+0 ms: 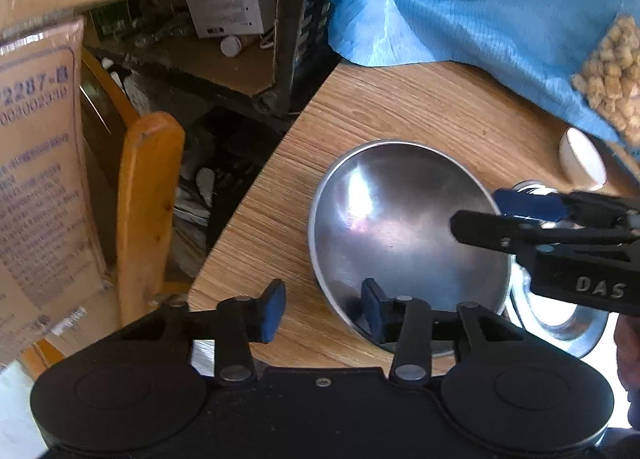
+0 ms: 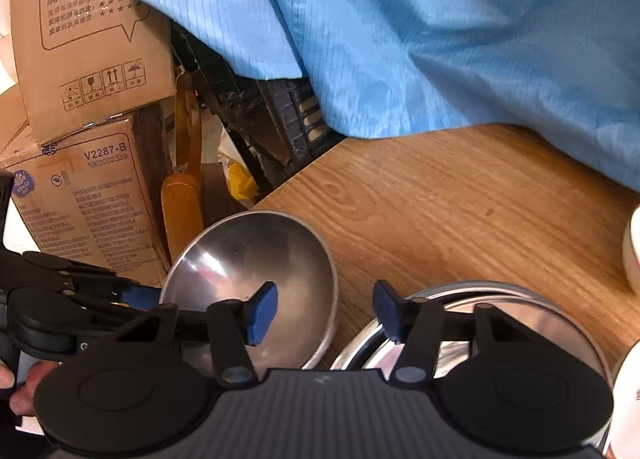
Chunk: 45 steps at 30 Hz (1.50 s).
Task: Organize plates and bowls
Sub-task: 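Move the left gripper to the deep steel bowl and grasp its rim, then lift the deep steel bowl with the left gripper and carry it toward the plate stack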
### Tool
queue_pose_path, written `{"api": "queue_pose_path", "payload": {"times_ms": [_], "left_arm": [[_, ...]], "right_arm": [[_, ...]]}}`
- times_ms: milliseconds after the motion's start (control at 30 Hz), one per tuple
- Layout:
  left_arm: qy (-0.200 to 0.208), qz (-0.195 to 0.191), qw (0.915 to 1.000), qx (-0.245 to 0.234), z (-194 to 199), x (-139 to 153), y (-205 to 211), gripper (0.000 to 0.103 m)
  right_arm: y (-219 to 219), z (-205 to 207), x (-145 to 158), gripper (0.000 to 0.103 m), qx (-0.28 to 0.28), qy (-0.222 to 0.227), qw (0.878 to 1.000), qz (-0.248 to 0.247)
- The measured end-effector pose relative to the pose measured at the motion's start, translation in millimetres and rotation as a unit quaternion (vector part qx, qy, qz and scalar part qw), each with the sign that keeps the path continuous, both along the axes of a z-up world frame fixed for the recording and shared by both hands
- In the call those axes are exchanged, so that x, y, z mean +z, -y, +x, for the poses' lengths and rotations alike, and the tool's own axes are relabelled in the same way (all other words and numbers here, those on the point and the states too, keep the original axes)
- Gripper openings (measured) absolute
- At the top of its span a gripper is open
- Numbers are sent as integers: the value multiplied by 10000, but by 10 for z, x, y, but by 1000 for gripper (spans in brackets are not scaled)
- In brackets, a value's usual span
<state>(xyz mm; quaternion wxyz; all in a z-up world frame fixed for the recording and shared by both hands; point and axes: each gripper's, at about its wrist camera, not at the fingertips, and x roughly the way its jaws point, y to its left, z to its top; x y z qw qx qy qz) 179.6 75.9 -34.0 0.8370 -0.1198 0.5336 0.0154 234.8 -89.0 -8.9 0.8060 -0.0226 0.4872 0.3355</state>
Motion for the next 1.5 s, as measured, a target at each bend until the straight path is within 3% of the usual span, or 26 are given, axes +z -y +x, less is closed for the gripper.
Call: {"api": "queue_pose_path", "payload": {"times_ms": [67,100,200,267,367,567,800,1000,1267,1500], "left_arm": [[27,-180,9998,-14,4,-7,-17,30],[39,-271,9996,-27,9,-10,-23,24],[80,-299,9995,-32,28,-19,-20,22],[104,-301,9995,-20,36,-20,-39,21],[107,-387,9992,-31,34,15,-59,20],[487,-492,9969,-379,38,262,26,20],[739,-800,9908,-800,151,388,210,19],[789,-1276,9755,-1607,278,377,593,19],[662,-1422,9416,-2979,360,420,1391,19],[287,-1602,9203,-3558,314,318,1876,21]], "right_arm": [[-7,-2,-15,55,2,-77,10000,52],[-13,-4,-26,49,6,-117,9999,61],[-22,-3,-92,31,-50,-272,9996,48],[-13,-10,-112,26,-126,-258,9996,11],[61,-2,-64,25,-306,-314,9989,185],[279,-5,213,25,-682,-59,9967,448],[527,-136,495,25,-1014,267,9943,197],[961,-364,697,25,-1683,339,9851,-113],[1612,-638,824,25,-2485,223,9668,-548],[2023,-771,834,25,-2738,66,9587,-765]]}}
